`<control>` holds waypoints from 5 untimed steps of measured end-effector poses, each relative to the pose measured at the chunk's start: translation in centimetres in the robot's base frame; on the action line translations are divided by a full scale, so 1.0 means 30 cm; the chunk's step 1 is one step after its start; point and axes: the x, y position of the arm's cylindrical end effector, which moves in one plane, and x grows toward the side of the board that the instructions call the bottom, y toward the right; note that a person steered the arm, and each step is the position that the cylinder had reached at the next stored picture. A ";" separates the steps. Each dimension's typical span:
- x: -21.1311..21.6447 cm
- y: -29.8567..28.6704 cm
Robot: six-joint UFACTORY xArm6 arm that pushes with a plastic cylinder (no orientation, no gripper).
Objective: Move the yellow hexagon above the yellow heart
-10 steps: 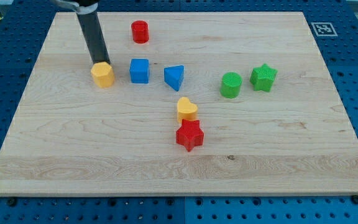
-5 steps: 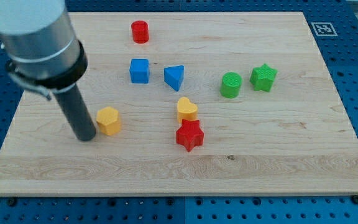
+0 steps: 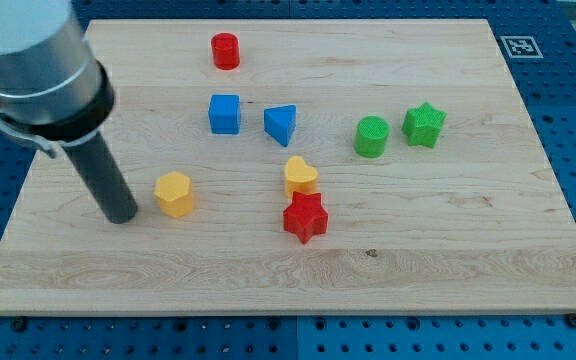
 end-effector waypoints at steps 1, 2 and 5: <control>0.019 0.100; -0.013 0.117; -0.124 0.145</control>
